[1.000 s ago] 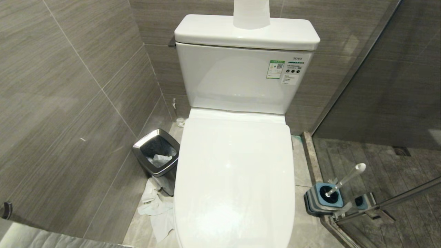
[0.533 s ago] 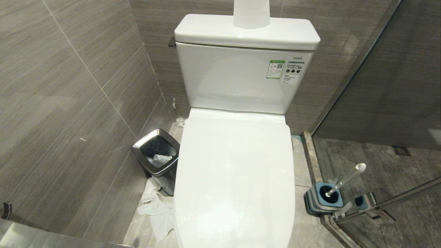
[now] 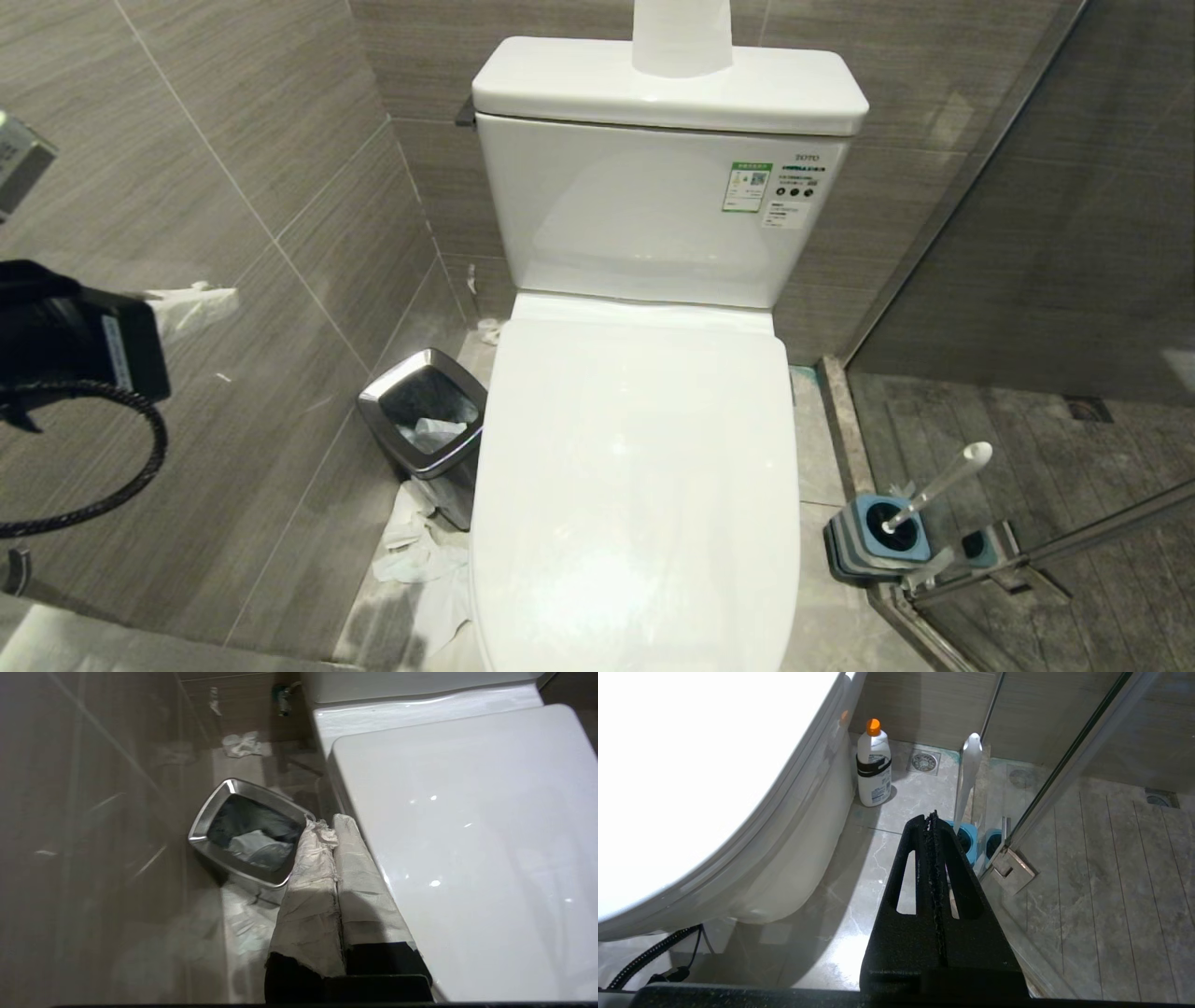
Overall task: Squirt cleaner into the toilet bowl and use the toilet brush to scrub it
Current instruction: Use the left hand to lift the toilet lid slightly
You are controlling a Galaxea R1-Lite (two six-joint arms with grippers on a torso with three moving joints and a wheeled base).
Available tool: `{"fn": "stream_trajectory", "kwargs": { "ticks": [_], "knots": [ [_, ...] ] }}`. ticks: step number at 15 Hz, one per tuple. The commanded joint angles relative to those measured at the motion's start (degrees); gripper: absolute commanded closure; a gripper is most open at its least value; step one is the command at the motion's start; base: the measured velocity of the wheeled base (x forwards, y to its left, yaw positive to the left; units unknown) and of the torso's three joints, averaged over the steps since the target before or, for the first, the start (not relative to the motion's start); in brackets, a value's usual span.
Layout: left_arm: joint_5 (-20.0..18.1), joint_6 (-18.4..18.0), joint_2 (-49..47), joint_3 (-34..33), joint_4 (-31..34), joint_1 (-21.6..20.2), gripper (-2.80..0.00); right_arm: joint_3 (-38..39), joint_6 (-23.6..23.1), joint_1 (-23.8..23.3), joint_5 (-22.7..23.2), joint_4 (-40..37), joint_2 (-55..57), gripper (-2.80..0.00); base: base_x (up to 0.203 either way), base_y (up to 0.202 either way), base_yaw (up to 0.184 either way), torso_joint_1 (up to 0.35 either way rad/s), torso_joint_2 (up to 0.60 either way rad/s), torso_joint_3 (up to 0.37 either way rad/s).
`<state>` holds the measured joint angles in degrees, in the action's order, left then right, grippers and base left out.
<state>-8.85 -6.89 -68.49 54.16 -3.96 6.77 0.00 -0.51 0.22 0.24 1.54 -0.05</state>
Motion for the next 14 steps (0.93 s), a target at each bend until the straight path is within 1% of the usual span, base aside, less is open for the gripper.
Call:
{"fn": "stream_trajectory", "kwargs": {
  "ticks": [1,2,3,5,6,9,11,12,13,14],
  "knots": [
    [-2.4,2.2,-9.3,1.1,-3.6,0.5,0.0,0.7,0.0,0.1,0.0,0.0,0.0,0.0,0.0,0.0,0.0,0.0,0.0,0.0],
    [-4.2,3.6,-12.1,2.5,-4.9,0.6,0.0,0.7,0.0,0.0,0.0,0.0,0.0,0.0,0.0,0.0,0.0,0.0,0.0,0.0],
    [-6.3,5.9,-14.6,4.5,-5.7,0.7,0.0,0.7,0.0,0.0,0.0,0.0,0.0,0.0,0.0,0.0,0.0,0.0,0.0,0.0],
    [-11.3,13.8,-18.0,7.8,-6.2,0.7,0.0,0.7,0.0,0.0,0.0,0.0,0.0,0.0,0.0,0.0,0.0,0.0,0.0,0.0],
    [-14.4,16.4,-19.0,8.5,-6.2,0.7,0.0,0.7,0.0,0.0,0.0,0.0,0.0,0.0,0.0,0.0,0.0,0.0,0.0,0.0],
    [-19.3,20.1,-22.8,8.7,-7.1,-0.7,0.0,0.7,0.0,0.0,0.0,0.0,0.0,0.0,0.0,0.0,0.0,0.0,0.0,0.0],
    [-24.8,25.4,-25.0,8.7,-9.1,-2.4,0.0,0.7,0.0,0.0,0.0,0.0,0.0,0.0,0.0,0.0,0.0,0.0,0.0,0.0],
    [-26.6,27.4,-26.2,8.7,-10.2,-3.0,0.0,0.7,0.0,0.0,0.0,0.0,0.0,0.0,0.0,0.0,0.0,0.0,0.0,0.0],
    [-28.6,28.7,-27.7,8.6,-12.0,-3.7,0.0,0.7,0.0,0.0,0.0,0.0,0.0,0.0,0.0,0.0,0.0,0.0,0.0,0.0],
    [-31.6,29.3,-29.1,8.2,-14.1,-4.5,0.0,0.7,0.0,0.0,0.0,0.0,0.0,0.0,0.0,0.0,0.0,0.0,0.0,0.0]
  ]
}}
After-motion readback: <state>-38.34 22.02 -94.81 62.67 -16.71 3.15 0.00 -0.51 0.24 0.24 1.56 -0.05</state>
